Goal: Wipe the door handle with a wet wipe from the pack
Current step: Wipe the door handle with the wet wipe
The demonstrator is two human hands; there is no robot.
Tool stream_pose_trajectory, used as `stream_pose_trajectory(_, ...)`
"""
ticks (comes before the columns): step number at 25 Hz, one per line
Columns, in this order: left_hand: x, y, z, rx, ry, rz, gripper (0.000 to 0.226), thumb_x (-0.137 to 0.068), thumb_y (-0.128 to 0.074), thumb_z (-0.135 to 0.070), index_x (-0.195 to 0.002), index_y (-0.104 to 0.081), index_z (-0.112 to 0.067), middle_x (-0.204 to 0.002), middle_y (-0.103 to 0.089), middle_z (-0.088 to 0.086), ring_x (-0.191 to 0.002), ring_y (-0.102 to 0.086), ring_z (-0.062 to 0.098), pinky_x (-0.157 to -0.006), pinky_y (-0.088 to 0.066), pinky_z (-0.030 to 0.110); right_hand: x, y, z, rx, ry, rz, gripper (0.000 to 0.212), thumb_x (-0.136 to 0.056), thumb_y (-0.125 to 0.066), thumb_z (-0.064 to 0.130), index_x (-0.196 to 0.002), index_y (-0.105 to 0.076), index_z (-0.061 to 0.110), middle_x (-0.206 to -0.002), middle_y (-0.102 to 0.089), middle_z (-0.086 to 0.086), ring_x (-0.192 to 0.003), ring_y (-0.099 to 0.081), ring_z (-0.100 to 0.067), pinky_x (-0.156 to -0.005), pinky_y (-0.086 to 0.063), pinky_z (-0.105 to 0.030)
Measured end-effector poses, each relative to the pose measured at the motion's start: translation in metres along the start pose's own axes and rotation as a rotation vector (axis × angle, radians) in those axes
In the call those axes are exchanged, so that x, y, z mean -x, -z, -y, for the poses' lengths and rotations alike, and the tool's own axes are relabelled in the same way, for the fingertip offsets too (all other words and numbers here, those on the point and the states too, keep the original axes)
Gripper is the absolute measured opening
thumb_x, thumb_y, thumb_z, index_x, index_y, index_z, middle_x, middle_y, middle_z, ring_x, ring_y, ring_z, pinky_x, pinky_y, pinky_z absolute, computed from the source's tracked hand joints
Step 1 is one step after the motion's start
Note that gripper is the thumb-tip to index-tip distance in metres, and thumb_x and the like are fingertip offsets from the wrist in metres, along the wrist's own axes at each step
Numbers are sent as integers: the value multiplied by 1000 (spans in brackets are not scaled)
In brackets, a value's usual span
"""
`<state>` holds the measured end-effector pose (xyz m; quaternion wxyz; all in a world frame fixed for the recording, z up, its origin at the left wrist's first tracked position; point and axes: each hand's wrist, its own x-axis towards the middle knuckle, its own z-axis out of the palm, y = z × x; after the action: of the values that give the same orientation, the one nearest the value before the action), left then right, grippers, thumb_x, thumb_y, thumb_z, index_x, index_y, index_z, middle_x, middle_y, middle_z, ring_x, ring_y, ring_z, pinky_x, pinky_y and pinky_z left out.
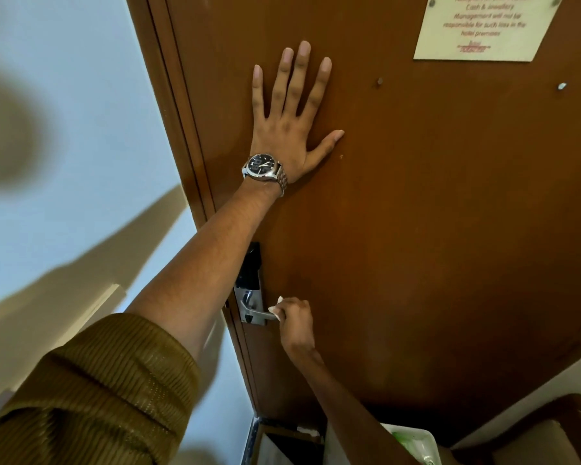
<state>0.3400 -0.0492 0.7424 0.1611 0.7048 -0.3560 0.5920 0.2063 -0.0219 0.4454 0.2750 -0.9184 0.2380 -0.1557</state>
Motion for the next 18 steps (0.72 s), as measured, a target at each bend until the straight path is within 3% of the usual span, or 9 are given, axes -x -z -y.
stream_pose_trajectory(3,0,0,0,8,-9,8,86,-100,-34,-79,-162,-31,-19,-166,-30,19,-155,-25,38,-125,-16,70,2,2,-12,144,109,111,48,-85,-65,-1,-130,-58,17,-137,-54,-5,-121,-46,-23,-102,-49,-32)
stream_pose_trajectory(5,-1,-1,1,5,-11,2,86,-100,-35,-79,-161,-33,-19,-166,-32,19,-155,-27,38,-124,-16,70,-3,8,-18,222,240,149,55,-82,-68,-2,-132,-57,17,-135,-54,-7,-120,-47,-25,-100,-48,-34)
stream_pose_trajectory(8,-1,-3,1,6,-6,-3,86,-99,-36,-80,-159,-37,-19,-164,-35,20,-153,-30,40,-123,-19,72,-18,21,-26,395,496,163,45,-83,-68,7,-126,-62,20,-121,-59,-4,-110,-47,-22,-89,-44,-36)
stream_pose_trajectory(10,-1,-3,0,3,2,-9,86,-99,-35,-80,-159,-39,-19,-163,-36,21,-152,-32,40,-122,-19,72,-22,22,-27,430,563,151,35,-88,-65,17,-123,-63,22,-116,-58,-2,-108,-46,-21,-90,-40,-37)
stream_pose_trajectory(18,-1,1,1,-7,5,0,85,-100,-36,-79,-158,-41,-18,-162,-38,21,-152,-34,40,-122,-21,72,-23,-26,39,603,406,177,27,-87,-62,15,-114,-64,12,-126,-56,-17,-118,-47,-33,-99,-39,-50)
